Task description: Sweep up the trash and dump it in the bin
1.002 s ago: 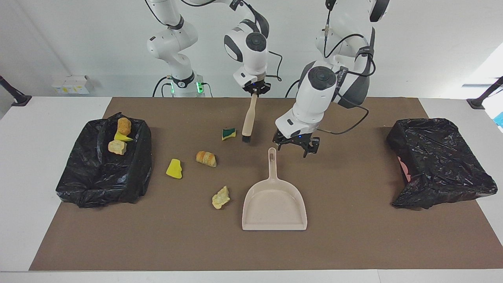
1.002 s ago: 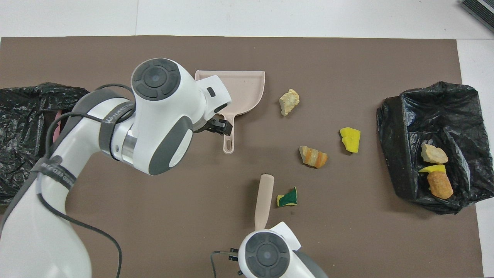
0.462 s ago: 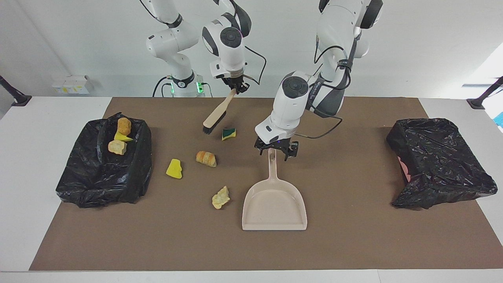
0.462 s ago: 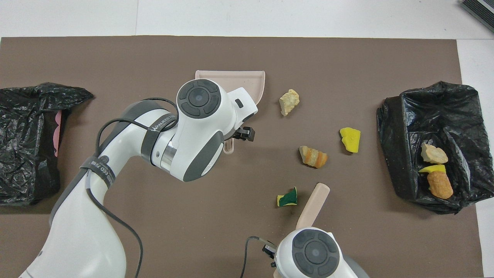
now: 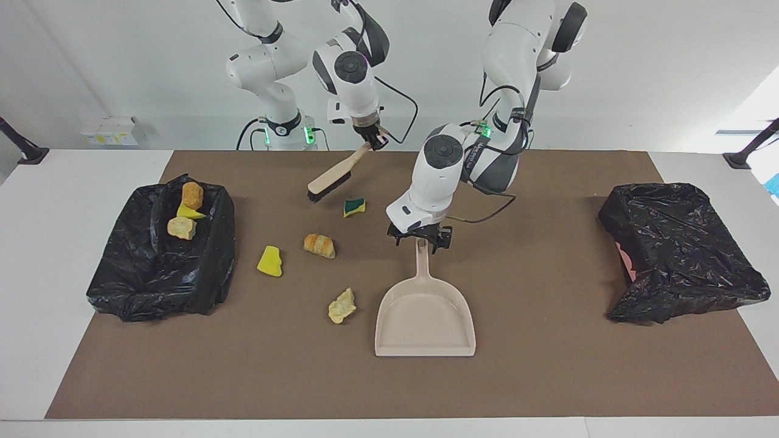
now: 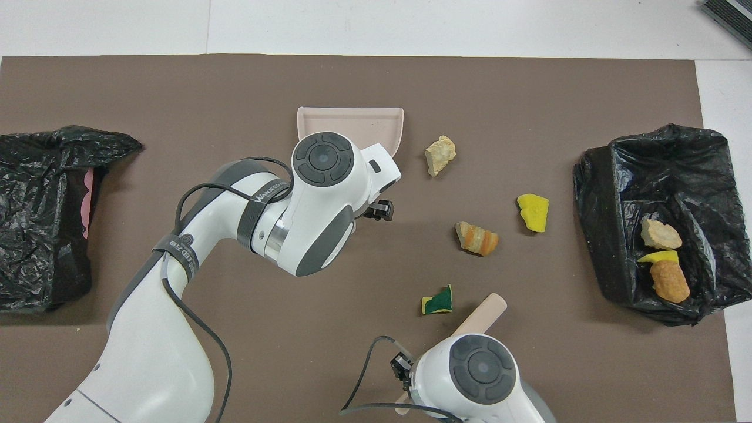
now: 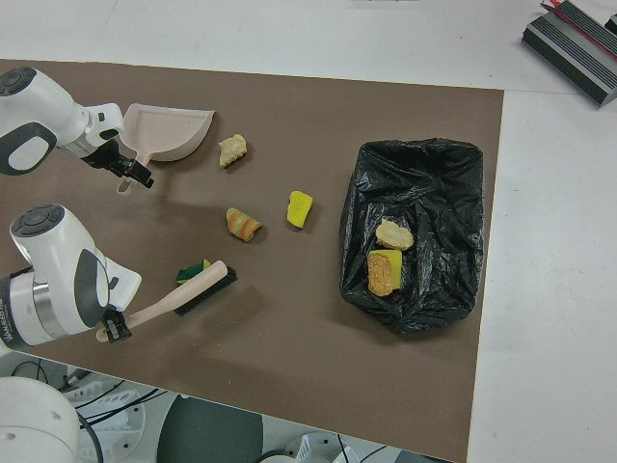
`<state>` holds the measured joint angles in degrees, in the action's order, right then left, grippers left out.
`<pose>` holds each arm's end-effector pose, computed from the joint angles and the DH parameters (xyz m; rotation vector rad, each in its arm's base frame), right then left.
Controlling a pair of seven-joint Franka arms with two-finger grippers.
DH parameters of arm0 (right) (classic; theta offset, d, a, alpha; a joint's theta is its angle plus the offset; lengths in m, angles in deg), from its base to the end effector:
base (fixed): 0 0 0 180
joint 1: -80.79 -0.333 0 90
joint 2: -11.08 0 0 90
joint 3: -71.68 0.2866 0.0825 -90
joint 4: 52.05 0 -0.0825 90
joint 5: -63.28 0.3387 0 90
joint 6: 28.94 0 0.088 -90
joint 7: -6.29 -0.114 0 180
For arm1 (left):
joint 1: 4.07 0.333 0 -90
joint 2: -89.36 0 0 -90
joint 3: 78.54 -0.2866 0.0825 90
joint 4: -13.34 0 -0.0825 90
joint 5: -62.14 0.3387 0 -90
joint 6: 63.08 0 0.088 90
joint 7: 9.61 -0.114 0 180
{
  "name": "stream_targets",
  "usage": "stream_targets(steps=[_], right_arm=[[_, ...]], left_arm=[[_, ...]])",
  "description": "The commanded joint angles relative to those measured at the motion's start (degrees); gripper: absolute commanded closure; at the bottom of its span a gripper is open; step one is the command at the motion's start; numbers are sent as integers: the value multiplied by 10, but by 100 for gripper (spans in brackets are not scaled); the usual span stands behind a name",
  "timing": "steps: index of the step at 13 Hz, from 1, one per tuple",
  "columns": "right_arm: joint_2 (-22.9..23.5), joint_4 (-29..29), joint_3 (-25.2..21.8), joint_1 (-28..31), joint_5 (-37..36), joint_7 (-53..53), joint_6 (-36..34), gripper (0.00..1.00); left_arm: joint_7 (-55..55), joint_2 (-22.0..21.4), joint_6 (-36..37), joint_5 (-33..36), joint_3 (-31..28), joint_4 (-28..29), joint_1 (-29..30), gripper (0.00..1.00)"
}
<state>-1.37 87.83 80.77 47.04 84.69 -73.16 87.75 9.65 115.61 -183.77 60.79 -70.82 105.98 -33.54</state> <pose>0.2824 0.2923 0.3634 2.8023 -1.2626 -0.5218 0.5059 -0.3731 0.3533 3.0234 -0.4360 -0.0102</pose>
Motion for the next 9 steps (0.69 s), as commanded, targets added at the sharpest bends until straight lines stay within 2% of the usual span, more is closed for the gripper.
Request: stream_targets(steps=[1, 2, 3, 5, 8, 9], right_arm=[[33, -3, 4, -11, 21, -25, 49, 100], [44, -6, 5, -11, 23, -25, 58, 100], [58, -7, 5, -12, 23, -18, 72, 100], [85, -20, 4, -9, 23, 13, 118, 100], [141, -95, 1, 17, 13, 46, 125, 100], [159, -123, 1, 32, 11, 60, 122, 100]], left_arm=[[11, -14, -9, 13, -7, 35, -7, 33], [11, -17, -10, 13, -7, 45, -5, 40], [11, -17, -8, 13, -7, 45, -4, 52], [10, -17, -8, 13, -10, 39, 0, 96], [3, -17, -7, 13, -18, 33, 5, 97], [3, -18, -5, 13, -18, 34, 5, 88]])
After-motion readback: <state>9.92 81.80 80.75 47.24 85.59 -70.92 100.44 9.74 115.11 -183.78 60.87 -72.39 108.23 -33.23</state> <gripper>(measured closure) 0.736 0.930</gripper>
